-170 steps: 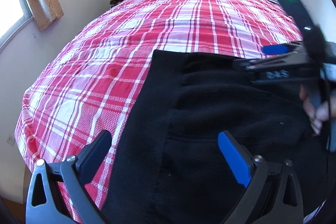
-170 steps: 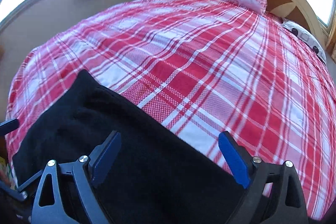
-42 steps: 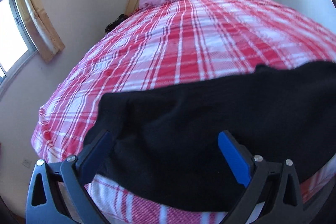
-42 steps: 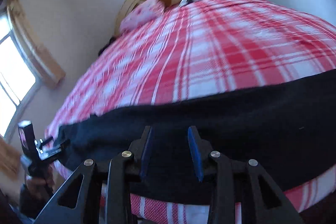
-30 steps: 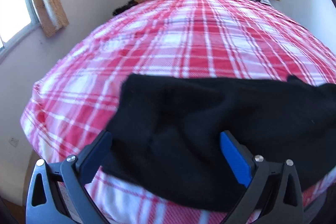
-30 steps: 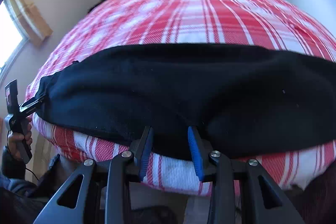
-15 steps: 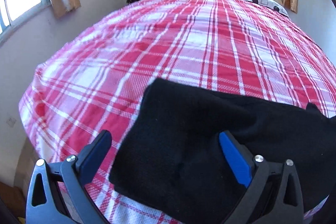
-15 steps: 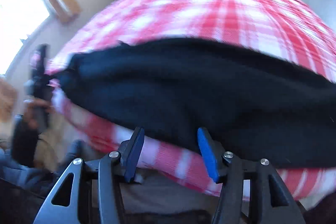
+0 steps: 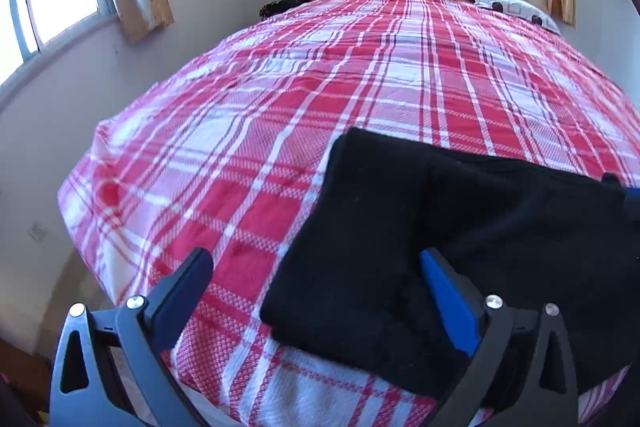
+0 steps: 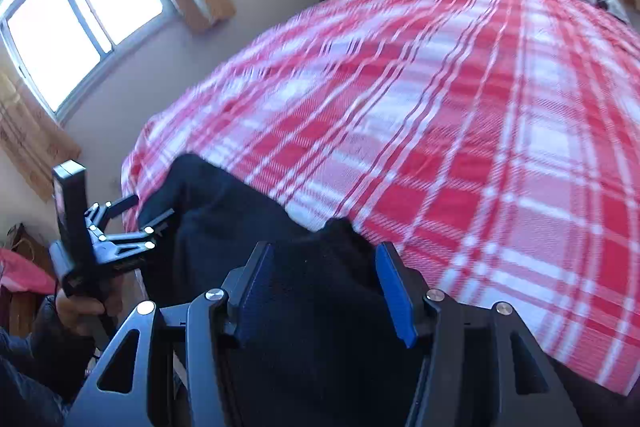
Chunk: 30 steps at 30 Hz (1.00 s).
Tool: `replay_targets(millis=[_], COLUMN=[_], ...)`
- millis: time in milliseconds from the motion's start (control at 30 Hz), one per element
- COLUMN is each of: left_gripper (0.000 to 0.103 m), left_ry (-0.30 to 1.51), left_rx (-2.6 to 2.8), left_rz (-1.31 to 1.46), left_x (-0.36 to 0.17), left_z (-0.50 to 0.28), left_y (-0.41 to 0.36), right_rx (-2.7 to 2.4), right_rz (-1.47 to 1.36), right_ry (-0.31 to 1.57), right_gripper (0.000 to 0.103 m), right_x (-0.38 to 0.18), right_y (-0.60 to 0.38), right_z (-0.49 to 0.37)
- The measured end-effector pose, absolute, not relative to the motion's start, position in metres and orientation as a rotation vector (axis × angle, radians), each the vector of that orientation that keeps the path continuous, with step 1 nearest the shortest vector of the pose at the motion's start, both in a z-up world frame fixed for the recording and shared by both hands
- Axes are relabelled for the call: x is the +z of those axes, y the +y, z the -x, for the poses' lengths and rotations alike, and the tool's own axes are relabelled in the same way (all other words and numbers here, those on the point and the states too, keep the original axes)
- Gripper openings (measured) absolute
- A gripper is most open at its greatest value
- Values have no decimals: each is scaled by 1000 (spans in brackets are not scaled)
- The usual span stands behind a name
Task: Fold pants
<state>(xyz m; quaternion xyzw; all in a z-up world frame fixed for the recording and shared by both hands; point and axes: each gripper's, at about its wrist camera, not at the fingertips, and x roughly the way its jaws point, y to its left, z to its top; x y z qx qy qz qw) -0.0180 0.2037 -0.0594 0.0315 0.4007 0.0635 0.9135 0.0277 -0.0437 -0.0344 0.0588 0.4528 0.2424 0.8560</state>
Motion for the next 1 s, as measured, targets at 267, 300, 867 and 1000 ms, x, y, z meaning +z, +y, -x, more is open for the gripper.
replay_targets(millis=[267, 300, 867, 1000], left_gripper=[103, 103, 103, 103], left_ry=[822, 827, 876, 885], left_rx=[135, 137, 136, 140], left_rz=[-77, -79, -101, -109], left_x=[-63, -63, -62, -61], left_z=[6, 5, -1, -2], left_y=[193, 192, 192, 192], right_rx=[615, 617, 539, 540], right_rz=[-56, -81, -630, -660], right_ry=[1031, 1038, 962, 961], right_gripper=[57, 57, 40, 40], right_x=[-47, -49, -72, -63], right_y=[-14, -15, -53, -58], right_z=[-23, -26, -78, -66])
